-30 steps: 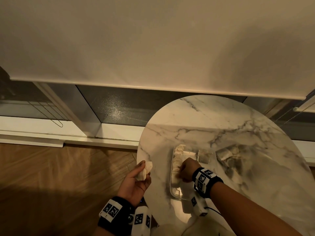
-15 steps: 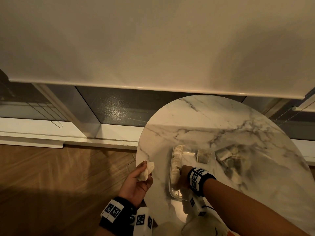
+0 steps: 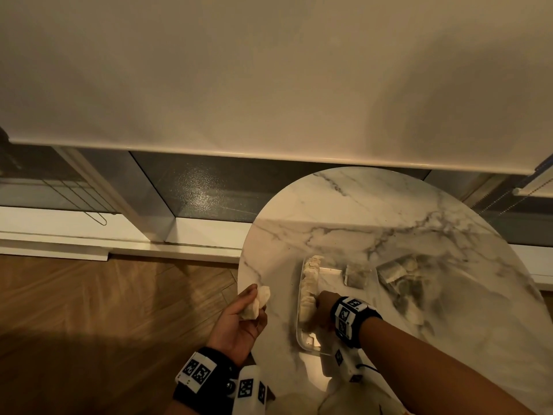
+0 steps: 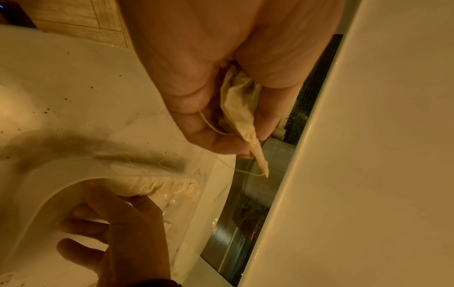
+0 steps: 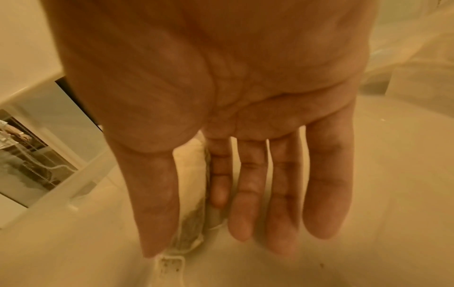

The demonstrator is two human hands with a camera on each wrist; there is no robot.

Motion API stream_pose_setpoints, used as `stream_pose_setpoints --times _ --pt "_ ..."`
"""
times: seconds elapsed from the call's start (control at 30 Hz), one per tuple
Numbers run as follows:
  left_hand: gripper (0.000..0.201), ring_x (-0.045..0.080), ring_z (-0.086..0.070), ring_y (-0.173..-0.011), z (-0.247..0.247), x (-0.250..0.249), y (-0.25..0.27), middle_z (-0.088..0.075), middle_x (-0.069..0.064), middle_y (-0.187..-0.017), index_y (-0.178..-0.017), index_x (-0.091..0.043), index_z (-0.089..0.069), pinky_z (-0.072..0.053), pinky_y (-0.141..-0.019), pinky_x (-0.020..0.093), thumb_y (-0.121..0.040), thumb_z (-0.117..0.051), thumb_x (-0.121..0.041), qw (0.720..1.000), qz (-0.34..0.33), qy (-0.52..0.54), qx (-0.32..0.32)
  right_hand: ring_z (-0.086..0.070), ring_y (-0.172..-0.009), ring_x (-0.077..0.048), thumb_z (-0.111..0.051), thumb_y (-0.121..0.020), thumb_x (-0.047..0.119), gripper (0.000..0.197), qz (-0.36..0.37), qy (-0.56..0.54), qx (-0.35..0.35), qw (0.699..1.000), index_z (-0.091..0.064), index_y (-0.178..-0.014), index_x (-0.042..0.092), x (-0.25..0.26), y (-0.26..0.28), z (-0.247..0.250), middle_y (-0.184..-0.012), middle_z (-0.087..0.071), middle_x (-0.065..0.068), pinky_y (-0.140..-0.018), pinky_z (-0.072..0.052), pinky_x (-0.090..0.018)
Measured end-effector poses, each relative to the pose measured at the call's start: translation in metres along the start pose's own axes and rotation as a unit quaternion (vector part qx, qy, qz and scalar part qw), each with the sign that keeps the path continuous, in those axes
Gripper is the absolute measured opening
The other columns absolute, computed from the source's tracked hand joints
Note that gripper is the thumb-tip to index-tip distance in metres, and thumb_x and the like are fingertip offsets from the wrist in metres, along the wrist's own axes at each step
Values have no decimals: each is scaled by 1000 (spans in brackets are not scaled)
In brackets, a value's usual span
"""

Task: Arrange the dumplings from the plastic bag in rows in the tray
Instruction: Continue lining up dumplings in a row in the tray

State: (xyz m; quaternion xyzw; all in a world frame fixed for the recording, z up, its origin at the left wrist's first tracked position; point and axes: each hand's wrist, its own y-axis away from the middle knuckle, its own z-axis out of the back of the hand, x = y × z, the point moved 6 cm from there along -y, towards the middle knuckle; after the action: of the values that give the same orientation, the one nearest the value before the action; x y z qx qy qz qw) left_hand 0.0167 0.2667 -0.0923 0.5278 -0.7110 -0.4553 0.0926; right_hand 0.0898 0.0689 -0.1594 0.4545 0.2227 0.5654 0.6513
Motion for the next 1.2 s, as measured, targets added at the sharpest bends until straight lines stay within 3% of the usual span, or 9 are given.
stream_pose_setpoints --times 0.07,0.13,0.23,0.33,0.4,0.5,0.63,0.77,1.2 --pt "16 18 -59 -70 -2 0 0 -71 12 -85 -96 -6 -69 -53 -52 23 -80 -67 -8 1000 -2 -4 0 -67 -83 -17 -92 -49 44 46 0 0 -4 1000 -63 -83 30 -2 -2 2 -88 -69 5 -74 -57 -31" --pt "15 18 -60 -69 -1 -1 -1 -71 12 -84 -95 -6 -69 -53 -52 23 -80 -67 -8 1000 -3 -6 -3 -66 -89 -17 -90 -58 37 44 12 -21 -18 1000 -67 -94 29 -2 -5 6 -95 -69 5 -72 -53 -28" --pt "13 17 -61 -68 0 0 -3 -70 12 -88 -95 -6 -69 -53 -52 22 -83 -66 -8 1000 1 -4 -3 -63 -106 -22 -82 -73 35 55 30 -29 -64 997 -57 -119 21 0 -12 13 -113 -63 -1 -87 -52 -30" --pt "15 18 -61 -69 0 1 -5 -70 13 -89 -96 -6 -69 -54 -52 23 -82 -66 -8 1000 1 -5 -3 -57 -117 -21 -74 -81 39 57 41 -27 -79 996 -48 -128 19 4 -12 18 -125 -58 -4 -92 -45 -25" --pt "17 18 -61 -70 -1 1 -7 -69 13 -92 -97 -5 -69 -54 -52 23 -81 -67 -8 1000 2 -7 -3 -57 -116 -20 -73 -84 32 52 52 -8 -69 996 -50 -127 16 7 -6 20 -124 -59 -6 -94 -43 -22" --pt "19 18 -62 -71 -3 2 -9 -68 14 -97 -100 -5 -69 -54 -52 23 -81 -67 -9 1000 4 -8 0 -60 -111 -22 -76 -79 37 53 63 -30 -75 995 -56 -123 15 10 -5 22 -119 -62 -7 -94 -50 -29" --pt "19 19 -60 -73 -4 2 -11 -68 15 -100 -99 -6 -69 -54 -52 24 -80 -68 -9 1000 11 -4 5 -64 -106 -30 -52 -84 60 61 37 -121 -74 989 -58 -126 16 7 -10 25 -120 -65 -11 -92 -54 -39" --pt "18 18 -60 -71 -4 4 -11 -69 14 -95 -96 -7 -69 -54 -51 24 -78 -68 -8 1000 14 -11 3 -63 -104 -29 -41 -93 59 53 27 -146 -66 987 -60 -120 17 2 -15 30 -108 -62 -7 -94 -53 -40" --pt "22 19 -59 -71 -4 5 -13 -69 13 -93 -99 -7 -68 -54 -50 25 -78 -67 -7 1000 5 -19 -2 -58 -118 -31 -36 -97 58 63 -19 -119 -120 985 -53 -135 10 -5 -35 36 -134 -59 -14 -99 -48 -36"
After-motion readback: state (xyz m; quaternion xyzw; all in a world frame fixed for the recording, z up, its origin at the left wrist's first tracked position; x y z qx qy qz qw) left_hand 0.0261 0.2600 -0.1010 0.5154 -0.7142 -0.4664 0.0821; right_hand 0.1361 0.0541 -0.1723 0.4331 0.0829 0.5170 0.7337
